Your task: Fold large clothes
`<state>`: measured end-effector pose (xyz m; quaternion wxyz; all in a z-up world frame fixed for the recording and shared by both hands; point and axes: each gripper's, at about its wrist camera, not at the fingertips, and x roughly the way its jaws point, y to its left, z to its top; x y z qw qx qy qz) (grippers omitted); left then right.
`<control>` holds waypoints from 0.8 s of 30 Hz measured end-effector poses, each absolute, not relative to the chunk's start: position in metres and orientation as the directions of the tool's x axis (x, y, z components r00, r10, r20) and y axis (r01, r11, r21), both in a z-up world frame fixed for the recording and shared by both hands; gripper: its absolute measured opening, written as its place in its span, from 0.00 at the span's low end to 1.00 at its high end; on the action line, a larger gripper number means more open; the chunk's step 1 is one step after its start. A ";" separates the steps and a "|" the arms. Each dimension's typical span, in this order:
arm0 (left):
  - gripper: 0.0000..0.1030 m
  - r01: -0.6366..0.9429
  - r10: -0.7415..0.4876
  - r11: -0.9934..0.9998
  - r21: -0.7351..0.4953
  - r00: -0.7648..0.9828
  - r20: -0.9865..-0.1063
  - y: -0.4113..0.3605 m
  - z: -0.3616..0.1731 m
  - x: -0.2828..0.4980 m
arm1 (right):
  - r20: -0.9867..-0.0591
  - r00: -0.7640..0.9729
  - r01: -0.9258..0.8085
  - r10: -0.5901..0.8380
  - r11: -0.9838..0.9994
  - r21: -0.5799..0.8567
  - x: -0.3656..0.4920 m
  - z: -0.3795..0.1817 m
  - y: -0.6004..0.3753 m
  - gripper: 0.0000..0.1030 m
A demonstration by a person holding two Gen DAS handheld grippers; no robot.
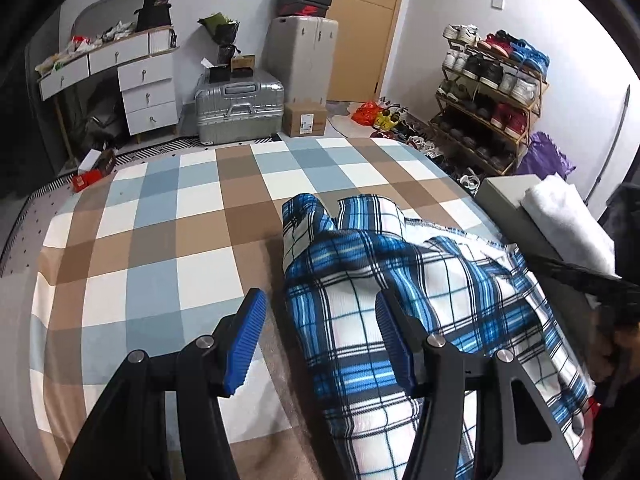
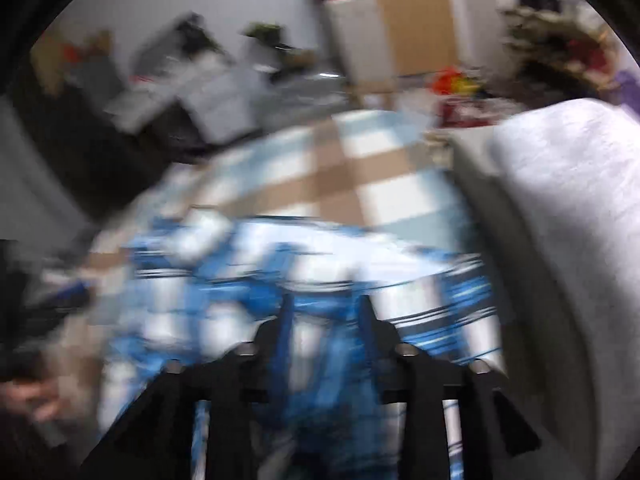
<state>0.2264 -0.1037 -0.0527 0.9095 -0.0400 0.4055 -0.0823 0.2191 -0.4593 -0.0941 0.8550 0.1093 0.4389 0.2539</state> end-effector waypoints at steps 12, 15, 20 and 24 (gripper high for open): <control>0.50 0.133 -0.172 0.985 -0.112 0.658 -0.733 -0.109 -0.051 0.203 | -0.469 0.624 -0.504 0.626 0.780 0.371 0.172 -0.051 -0.456 0.00; 0.50 0.128 -0.188 0.982 -0.137 0.658 -0.730 -0.106 -0.053 0.197 | -0.646 0.617 -0.344 0.449 0.892 0.292 0.204 -0.086 -0.456 0.01; 0.50 0.134 -0.194 0.981 -0.141 0.650 -0.734 -0.109 -0.058 0.179 | -0.724 0.530 -0.300 0.442 0.896 0.328 0.200 -0.105 -0.458 0.08; 0.50 0.138 -0.213 0.977 -0.163 0.644 -0.734 -0.106 -0.062 0.153 | -0.647 0.505 -0.373 0.571 0.820 0.434 0.138 -0.087 -0.481 0.46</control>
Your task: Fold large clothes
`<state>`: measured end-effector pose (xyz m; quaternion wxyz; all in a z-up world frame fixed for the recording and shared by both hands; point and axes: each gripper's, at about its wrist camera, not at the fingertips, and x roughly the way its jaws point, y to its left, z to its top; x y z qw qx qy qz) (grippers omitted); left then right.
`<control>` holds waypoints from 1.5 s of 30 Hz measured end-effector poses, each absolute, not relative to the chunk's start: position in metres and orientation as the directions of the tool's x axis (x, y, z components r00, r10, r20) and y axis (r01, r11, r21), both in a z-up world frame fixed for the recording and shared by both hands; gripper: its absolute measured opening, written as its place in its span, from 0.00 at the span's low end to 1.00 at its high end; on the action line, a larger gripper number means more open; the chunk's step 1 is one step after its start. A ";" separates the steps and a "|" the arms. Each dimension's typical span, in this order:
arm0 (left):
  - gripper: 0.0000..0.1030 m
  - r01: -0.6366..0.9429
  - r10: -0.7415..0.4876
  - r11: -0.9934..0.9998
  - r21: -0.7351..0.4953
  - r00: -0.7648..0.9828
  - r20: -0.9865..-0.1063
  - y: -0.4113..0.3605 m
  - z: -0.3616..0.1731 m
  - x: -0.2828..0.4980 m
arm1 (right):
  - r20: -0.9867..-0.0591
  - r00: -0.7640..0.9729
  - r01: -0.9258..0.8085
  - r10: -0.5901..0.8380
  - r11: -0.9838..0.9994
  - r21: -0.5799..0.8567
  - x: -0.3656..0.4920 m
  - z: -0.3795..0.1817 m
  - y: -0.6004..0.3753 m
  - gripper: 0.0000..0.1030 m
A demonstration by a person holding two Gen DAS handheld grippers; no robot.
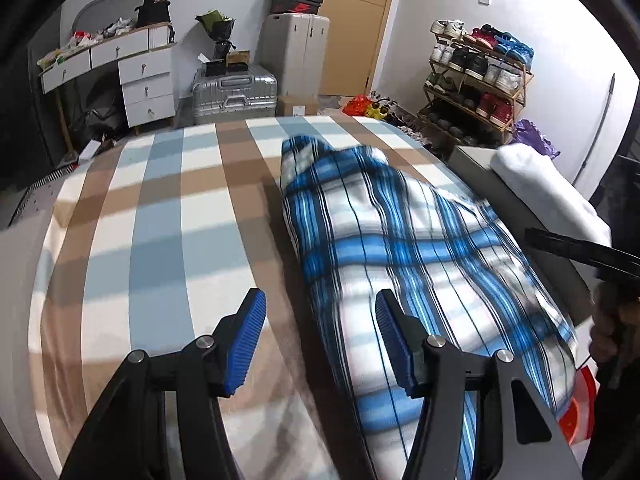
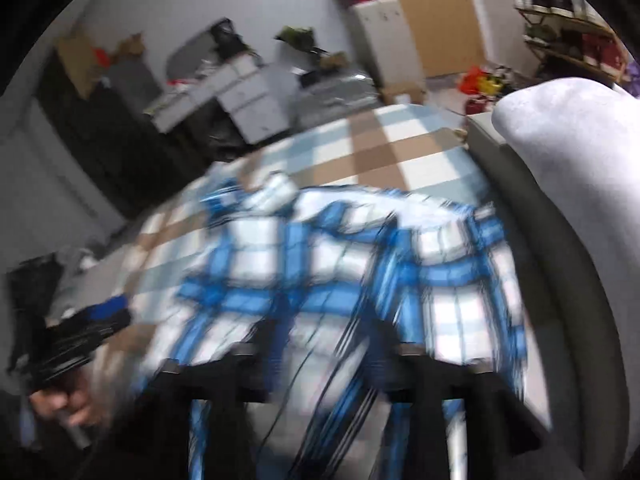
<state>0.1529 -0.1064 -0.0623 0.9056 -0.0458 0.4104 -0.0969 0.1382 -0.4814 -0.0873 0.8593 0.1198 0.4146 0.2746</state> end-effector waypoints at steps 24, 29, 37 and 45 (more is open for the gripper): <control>0.50 0.095 -0.239 0.967 -0.234 0.650 -0.722 -0.109 -0.072 0.085 | -0.780 0.455 -0.327 0.430 0.895 0.303 0.095 -0.120 -0.469 0.10; 0.50 0.125 -0.250 0.967 -0.222 0.628 -0.737 -0.119 -0.075 0.079 | -0.713 0.514 -0.304 0.477 0.879 0.369 0.083 -0.113 -0.490 0.41; 0.50 0.327 -0.388 0.916 -0.234 0.567 -0.726 -0.153 -0.073 0.058 | -0.672 0.439 -0.375 0.597 0.801 0.466 0.045 -0.129 -0.501 0.45; 0.50 0.326 -0.396 0.913 -0.245 0.567 -0.722 -0.151 -0.068 0.054 | -0.531 0.560 -0.480 0.636 0.771 0.417 0.021 -0.074 -0.503 0.02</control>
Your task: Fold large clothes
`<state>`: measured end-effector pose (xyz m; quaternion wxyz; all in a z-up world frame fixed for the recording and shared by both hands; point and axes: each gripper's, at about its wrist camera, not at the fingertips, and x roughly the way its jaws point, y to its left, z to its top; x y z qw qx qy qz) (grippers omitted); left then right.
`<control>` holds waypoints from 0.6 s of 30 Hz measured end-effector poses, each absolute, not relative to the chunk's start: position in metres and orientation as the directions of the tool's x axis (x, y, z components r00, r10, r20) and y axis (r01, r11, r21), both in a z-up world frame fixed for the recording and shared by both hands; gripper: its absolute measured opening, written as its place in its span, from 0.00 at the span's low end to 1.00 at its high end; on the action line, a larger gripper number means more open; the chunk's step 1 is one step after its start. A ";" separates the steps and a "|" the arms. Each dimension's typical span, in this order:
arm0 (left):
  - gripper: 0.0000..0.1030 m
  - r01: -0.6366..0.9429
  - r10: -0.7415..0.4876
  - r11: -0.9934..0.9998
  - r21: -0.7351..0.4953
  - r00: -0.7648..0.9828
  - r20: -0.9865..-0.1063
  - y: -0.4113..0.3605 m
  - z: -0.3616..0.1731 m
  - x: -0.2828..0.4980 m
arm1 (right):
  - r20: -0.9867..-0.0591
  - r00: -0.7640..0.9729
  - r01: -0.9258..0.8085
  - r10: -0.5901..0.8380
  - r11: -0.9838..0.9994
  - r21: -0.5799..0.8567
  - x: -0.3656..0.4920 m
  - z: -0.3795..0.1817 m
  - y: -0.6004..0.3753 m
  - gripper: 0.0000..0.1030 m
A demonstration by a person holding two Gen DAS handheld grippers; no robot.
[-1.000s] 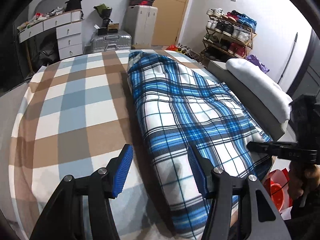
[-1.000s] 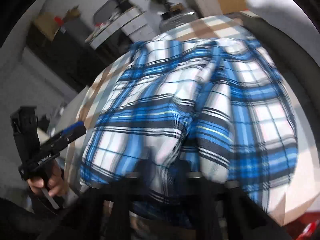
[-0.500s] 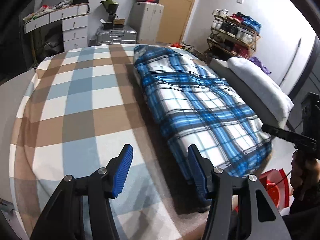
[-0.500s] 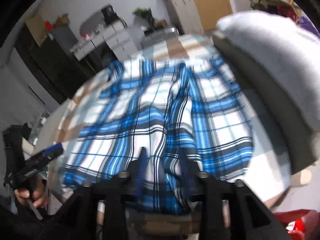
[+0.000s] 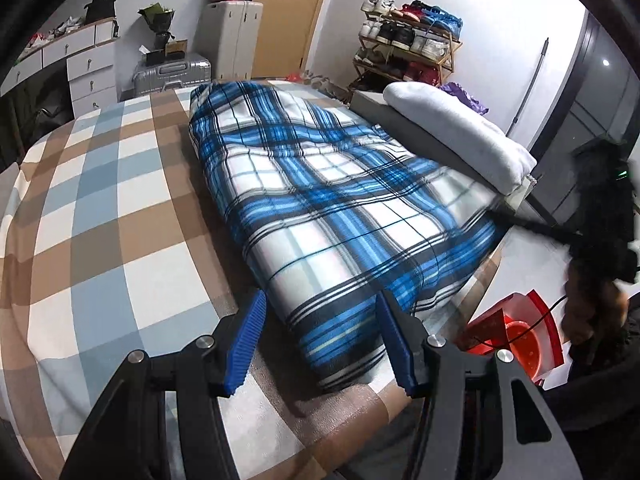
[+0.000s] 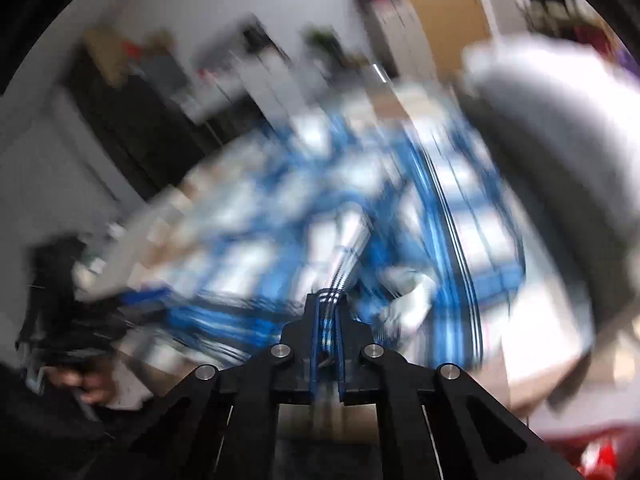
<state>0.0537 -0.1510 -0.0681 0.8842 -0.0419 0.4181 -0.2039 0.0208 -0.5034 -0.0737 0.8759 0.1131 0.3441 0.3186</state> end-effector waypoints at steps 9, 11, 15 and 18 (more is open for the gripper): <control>0.50 0.387 -0.395 0.896 -0.218 0.470 -0.789 -0.174 -0.092 0.056 | -0.726 0.504 -0.288 0.468 0.883 0.370 0.052 -0.130 -0.509 0.08; 0.50 0.399 -0.364 0.899 -0.182 0.448 -0.816 -0.181 -0.098 0.052 | -0.713 0.522 -0.287 0.468 0.884 0.370 0.051 -0.123 -0.512 0.18; 0.50 0.423 -0.425 0.878 -0.226 0.469 -0.775 -0.178 -0.083 0.049 | -0.653 0.573 -0.277 0.496 0.867 0.415 0.048 -0.110 -0.532 0.45; 0.50 0.381 -0.496 0.863 -0.333 0.507 -0.705 -0.161 -0.066 0.063 | -0.640 0.586 -0.259 0.497 0.863 0.433 0.050 -0.112 -0.539 0.49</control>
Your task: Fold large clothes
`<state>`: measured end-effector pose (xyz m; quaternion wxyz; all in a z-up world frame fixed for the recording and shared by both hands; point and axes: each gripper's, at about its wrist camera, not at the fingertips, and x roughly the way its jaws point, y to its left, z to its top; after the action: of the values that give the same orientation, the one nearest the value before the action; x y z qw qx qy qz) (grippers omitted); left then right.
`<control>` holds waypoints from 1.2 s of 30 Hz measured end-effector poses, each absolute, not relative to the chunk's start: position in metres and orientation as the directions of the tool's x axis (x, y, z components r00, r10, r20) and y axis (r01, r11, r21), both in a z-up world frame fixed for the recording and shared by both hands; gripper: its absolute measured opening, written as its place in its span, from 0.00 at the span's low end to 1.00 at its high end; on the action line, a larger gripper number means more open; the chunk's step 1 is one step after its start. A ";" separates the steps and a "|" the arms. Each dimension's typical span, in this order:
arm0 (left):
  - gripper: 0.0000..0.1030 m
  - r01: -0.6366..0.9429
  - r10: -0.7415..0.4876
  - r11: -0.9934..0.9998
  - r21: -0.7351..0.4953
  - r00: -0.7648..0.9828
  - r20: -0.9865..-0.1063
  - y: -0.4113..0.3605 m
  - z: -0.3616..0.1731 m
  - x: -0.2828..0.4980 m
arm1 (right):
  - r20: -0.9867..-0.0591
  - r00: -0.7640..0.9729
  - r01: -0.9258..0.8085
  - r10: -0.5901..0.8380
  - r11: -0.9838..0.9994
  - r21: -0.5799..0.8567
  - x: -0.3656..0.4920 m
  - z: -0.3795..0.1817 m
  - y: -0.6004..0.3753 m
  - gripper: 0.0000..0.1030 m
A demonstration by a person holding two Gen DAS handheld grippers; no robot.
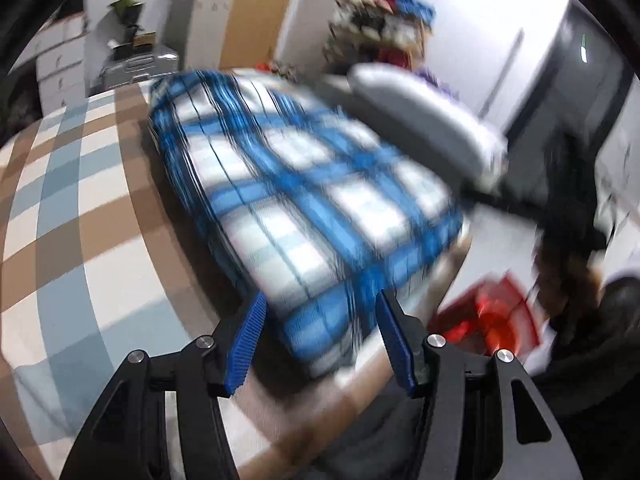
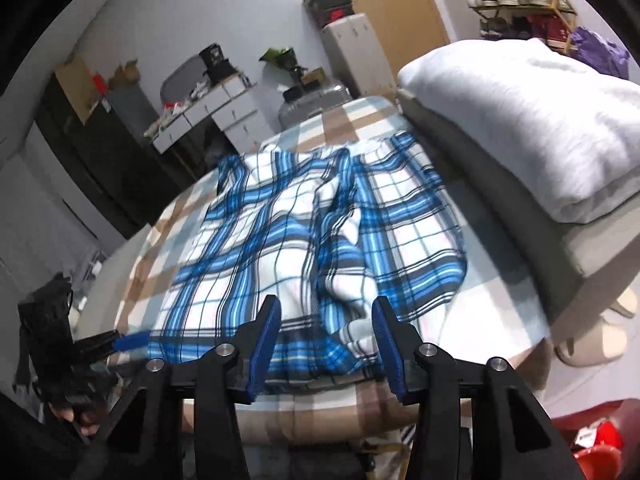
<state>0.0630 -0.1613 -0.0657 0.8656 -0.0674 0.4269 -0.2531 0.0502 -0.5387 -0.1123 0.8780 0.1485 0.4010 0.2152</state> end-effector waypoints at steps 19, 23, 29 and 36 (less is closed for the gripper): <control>0.09 0.047 -0.366 0.910 -0.413 0.558 -0.744 -0.136 -0.101 0.152 | -0.699 0.444 -0.300 0.560 0.828 0.473 0.102 -0.143 -0.463 0.40; 0.07 0.048 -0.328 0.928 -0.370 0.574 -0.750 -0.119 -0.098 0.137 | -0.689 0.359 -0.365 0.630 0.774 0.517 0.089 -0.147 -0.435 0.40; 0.07 -0.061 -0.233 0.941 -0.333 0.598 -0.767 -0.061 -0.097 0.098 | -0.652 0.180 -0.512 0.737 0.636 0.577 0.059 -0.148 -0.375 0.41; 0.07 -0.137 -0.149 0.941 -0.311 0.654 -0.742 -0.033 -0.079 0.071 | -0.540 0.250 -0.538 0.804 0.579 0.613 0.066 -0.118 -0.389 0.52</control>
<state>0.0709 -0.0325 -0.0791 0.8928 -0.1723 0.4162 -0.0033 0.0665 -0.3888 -0.1176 0.7754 0.1536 0.4337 0.4325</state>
